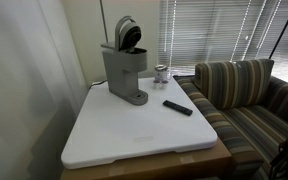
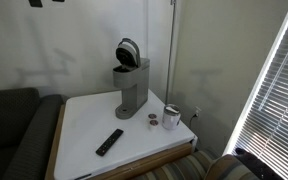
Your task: Close the grey coffeemaker
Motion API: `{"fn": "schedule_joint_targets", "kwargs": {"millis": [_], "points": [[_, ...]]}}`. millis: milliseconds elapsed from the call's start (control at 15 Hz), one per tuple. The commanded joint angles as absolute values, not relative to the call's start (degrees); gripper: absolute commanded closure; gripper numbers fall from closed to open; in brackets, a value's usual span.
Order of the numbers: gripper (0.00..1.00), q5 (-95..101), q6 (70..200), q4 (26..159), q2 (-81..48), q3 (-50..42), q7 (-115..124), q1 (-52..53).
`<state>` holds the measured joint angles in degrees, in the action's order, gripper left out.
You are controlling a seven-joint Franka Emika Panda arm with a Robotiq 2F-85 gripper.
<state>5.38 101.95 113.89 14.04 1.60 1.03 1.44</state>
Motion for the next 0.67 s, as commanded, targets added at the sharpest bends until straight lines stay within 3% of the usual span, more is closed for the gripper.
{"fn": "schedule_joint_targets", "kwargs": {"millis": [0,333,600], "points": [[0.0,5.34,101.77,113.22,13.9,1.58,0.69,1.3],[0.0,5.89,102.19,112.06,12.92,1.42,-0.16,1.26],[0.0,7.95,102.57,103.76,7.59,0.88,-4.51,1.16]]}}
